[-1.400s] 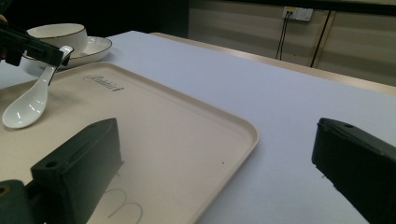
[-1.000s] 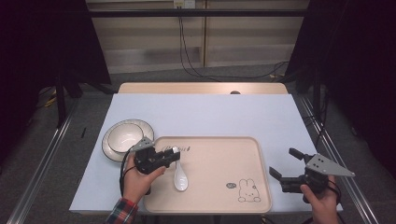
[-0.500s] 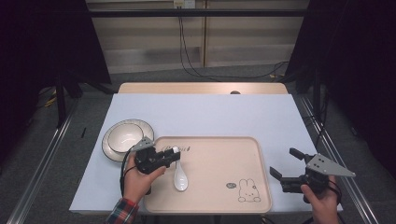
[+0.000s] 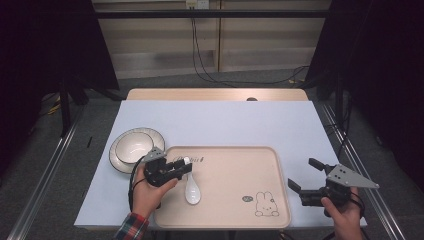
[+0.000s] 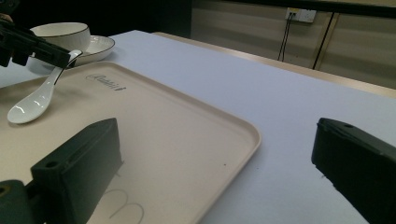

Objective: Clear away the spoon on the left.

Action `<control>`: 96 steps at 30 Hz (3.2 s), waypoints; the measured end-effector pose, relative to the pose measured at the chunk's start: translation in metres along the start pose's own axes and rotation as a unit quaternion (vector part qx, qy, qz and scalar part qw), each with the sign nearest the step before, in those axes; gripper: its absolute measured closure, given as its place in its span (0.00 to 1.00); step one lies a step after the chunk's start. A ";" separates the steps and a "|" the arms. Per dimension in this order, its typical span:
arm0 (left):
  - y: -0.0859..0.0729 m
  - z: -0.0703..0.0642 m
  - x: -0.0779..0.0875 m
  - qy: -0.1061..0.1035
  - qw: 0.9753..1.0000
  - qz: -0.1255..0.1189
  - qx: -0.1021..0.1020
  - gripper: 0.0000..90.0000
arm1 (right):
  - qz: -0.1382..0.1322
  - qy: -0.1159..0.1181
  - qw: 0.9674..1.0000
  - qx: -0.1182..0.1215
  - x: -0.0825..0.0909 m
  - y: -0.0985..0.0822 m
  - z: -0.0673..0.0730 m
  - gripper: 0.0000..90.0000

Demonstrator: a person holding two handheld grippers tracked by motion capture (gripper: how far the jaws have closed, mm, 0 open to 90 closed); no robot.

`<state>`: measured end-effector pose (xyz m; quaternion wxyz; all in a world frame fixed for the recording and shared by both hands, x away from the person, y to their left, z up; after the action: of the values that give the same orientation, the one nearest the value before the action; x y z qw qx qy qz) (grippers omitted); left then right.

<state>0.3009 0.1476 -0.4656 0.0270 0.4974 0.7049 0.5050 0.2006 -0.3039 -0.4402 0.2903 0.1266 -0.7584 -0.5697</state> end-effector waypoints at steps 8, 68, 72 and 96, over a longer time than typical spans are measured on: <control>0.000 0.001 -0.001 0.011 1.000 0.002 -0.006 0.68 | 0.005 0.001 1.000 0.002 -0.001 0.001 0.003 0.01; 0.008 0.004 0.019 -0.010 0.995 -0.069 -0.070 0.18 | 0.009 0.003 1.000 -0.001 0.000 -0.004 -0.001 0.00; 0.009 0.005 0.023 -0.010 0.994 -0.078 -0.071 0.17 | 0.009 0.004 1.000 -0.004 0.000 -0.005 -0.003 0.00; 0.015 0.014 0.047 -0.002 0.991 -0.108 -0.076 0.16 | 0.009 -0.008 1.000 -0.013 0.004 -0.012 -0.014 0.00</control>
<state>0.2948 0.1914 -0.4401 0.1208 0.4158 0.7144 0.5497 0.2039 -0.3208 -0.4473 0.2911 0.1113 -0.7543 -0.5779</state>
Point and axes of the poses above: each handheld gripper's, and its own axes: x roughly backward along the jaws, y roughly out of its top, z roughly to its left, the point moved 1 cm from there along -x, roughly forward along the jaws, and after that the axes turned 11 degrees about x, right-handed, at the moved point
